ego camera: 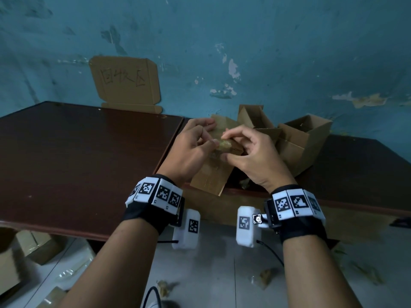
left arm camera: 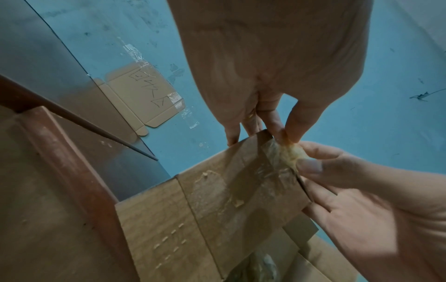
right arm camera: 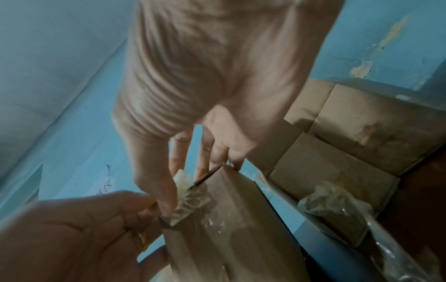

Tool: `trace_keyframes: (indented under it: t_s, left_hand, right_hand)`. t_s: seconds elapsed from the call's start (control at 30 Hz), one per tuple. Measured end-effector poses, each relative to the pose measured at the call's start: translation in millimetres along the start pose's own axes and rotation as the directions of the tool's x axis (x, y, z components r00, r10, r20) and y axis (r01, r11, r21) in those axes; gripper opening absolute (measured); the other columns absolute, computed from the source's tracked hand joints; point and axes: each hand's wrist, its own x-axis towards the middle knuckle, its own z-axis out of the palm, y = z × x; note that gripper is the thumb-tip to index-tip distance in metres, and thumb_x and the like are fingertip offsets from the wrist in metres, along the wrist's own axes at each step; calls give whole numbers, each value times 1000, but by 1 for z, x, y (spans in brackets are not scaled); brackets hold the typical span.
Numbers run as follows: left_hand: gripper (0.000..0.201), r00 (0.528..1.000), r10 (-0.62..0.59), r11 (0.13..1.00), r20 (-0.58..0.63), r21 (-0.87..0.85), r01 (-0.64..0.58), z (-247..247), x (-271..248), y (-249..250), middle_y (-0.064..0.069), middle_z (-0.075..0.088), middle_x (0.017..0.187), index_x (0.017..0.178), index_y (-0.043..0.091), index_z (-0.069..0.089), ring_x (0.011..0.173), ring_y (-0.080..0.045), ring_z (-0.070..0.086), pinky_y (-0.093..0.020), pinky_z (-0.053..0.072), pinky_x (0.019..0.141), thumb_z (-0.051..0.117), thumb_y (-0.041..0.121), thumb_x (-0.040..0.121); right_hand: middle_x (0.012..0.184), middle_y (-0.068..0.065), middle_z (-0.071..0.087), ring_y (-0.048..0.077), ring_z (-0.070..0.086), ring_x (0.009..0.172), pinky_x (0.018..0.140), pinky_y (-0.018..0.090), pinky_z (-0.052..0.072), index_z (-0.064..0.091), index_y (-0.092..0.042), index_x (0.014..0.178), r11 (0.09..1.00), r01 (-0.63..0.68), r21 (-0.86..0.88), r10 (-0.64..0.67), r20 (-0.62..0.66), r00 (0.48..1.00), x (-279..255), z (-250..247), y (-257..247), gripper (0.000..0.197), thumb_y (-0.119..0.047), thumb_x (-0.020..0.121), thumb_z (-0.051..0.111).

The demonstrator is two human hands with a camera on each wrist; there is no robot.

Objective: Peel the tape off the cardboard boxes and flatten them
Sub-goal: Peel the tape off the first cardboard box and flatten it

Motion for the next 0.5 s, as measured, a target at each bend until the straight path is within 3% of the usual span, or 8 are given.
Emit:
trace_keyframes:
  t_s: [0.1,0.2,0.3,0.4,0.5]
  left_hand:
    - [17,1000,17,1000,6,-18,-17,1,0,-2,-2,53,146,84,3,60,143,-9,53,-12,45,109,70,-1,97]
    - [13,998,35,999,46,5,-35,0,-1,-8,3,48,152,93,17,64,145,-5,47,-23,41,117,76,21,92]
    - [43,990,99,988,100,107,-110,3,-4,-14,-1,46,152,122,33,55,136,6,45,-23,41,114,77,32,84]
    - [66,976,184,951,118,231,-207,5,-7,-20,-5,45,149,144,10,45,136,-7,50,-19,41,112,75,19,87]
    - [62,975,201,938,89,269,-218,7,-7,-23,-2,44,149,142,8,44,138,-10,49,-28,44,117,78,5,90]
  right_hand:
    - [121,2,74,5,66,125,110,35,54,75,-16,102,999,-12,-47,9,-68,998,1,3,2,29,-1,81,88]
    - [115,3,75,6,69,118,108,35,55,76,-13,98,995,27,-97,-42,-156,987,4,7,5,19,0,86,83]
    - [113,5,75,7,71,113,106,31,56,78,-5,99,993,29,-113,-51,-196,979,6,9,8,13,-2,87,83]
    - [113,4,74,9,70,114,106,33,56,77,-4,100,988,43,-151,-75,-212,974,7,12,9,13,-4,88,82]
    - [112,4,74,9,69,114,104,36,56,76,-3,99,982,80,-173,-120,-237,964,7,15,9,12,-5,89,81]
